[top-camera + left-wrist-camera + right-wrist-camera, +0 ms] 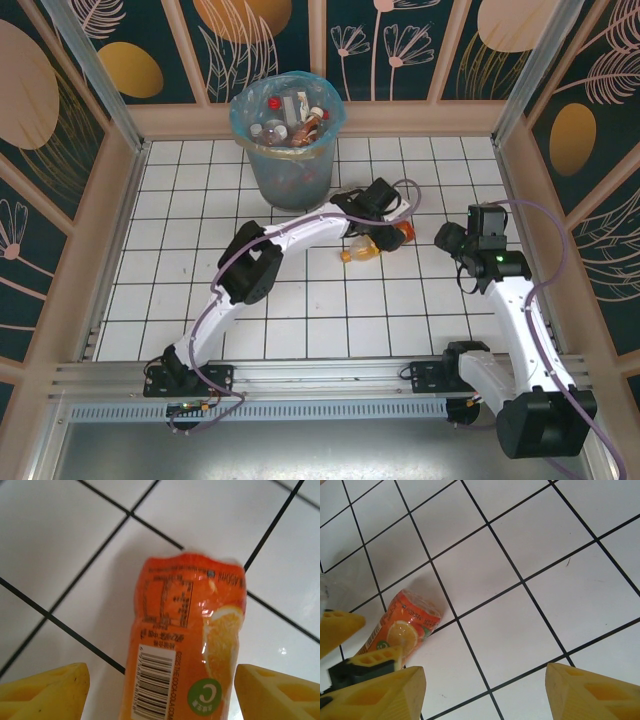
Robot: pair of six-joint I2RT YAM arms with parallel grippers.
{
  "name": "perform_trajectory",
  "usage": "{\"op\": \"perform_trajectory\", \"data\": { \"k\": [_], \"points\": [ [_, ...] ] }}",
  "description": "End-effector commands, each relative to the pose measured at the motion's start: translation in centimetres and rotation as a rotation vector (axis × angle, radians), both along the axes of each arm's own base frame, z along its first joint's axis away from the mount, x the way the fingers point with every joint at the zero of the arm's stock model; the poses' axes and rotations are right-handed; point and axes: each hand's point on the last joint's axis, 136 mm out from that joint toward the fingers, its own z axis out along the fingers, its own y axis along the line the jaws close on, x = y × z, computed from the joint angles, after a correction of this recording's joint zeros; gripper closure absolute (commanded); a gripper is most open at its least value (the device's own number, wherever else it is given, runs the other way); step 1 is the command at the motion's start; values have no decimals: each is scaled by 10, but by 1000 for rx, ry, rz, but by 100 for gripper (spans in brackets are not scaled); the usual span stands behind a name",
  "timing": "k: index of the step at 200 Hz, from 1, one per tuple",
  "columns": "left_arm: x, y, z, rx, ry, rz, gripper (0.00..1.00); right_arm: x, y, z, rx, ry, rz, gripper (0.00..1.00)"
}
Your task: Put the plastic bottles in the bin
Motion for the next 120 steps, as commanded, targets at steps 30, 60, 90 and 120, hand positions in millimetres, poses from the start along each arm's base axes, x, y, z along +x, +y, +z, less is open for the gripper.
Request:
{"op": "perform_trajectory", "data": {
  "k": [30, 60, 90, 120],
  "points": [
    [-8, 1, -31, 79, 39, -44, 31, -1, 0, 0, -2, -9, 16, 35],
    [-3, 2, -24, 86, 19, -27, 33, 1, 4, 5, 17, -14, 28, 35],
    [1, 1, -21, 87, 2, -25, 32, 5, 6, 11, 32, -27, 31, 35],
    [0, -2, -21, 73, 8, -29, 39, 8, 17, 15, 89, -38, 61, 36]
  ]
}}
